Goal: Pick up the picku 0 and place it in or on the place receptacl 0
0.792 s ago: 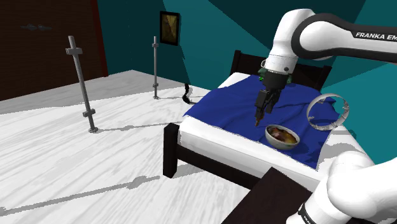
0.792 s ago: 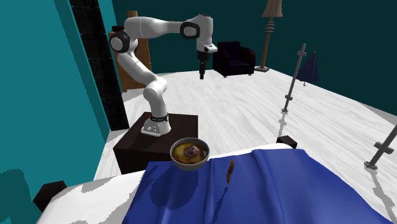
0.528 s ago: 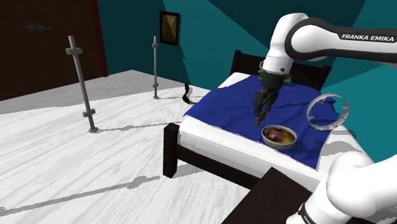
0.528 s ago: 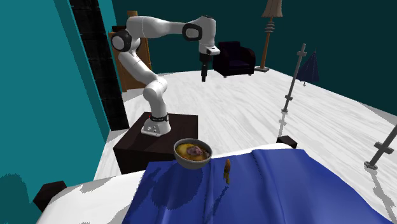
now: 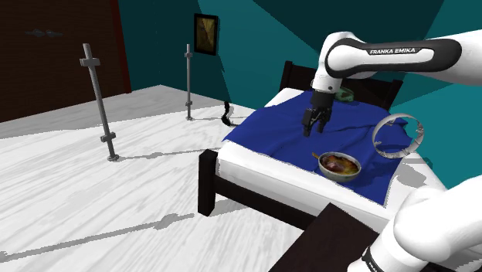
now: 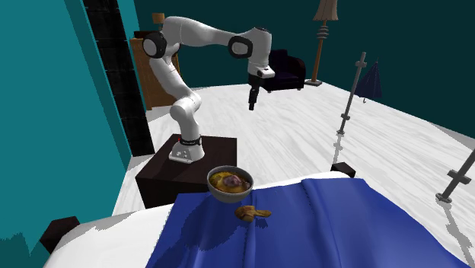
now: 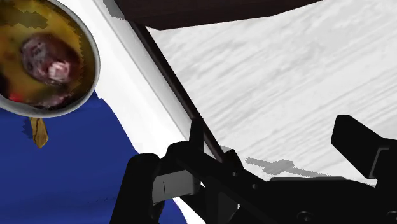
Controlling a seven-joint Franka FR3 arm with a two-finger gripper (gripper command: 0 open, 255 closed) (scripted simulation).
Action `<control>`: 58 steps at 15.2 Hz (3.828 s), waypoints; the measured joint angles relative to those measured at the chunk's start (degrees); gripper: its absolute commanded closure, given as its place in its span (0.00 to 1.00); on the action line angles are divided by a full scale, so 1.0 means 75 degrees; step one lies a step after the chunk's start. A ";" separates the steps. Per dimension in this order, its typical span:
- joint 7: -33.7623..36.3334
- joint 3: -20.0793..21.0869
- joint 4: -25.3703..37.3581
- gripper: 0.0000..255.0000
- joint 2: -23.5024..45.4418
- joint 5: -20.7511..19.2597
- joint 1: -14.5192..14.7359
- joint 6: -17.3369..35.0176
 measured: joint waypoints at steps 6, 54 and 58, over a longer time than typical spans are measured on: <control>-0.0428 -0.0571 0.0637 0.00 0.1283 -0.0264 -0.0364 0.0470; -0.2177 -0.2028 0.7425 1.00 0.8893 0.0771 -0.2886 0.0457; -0.2177 -0.2028 0.7425 1.00 0.8893 0.0771 -0.2886 0.0457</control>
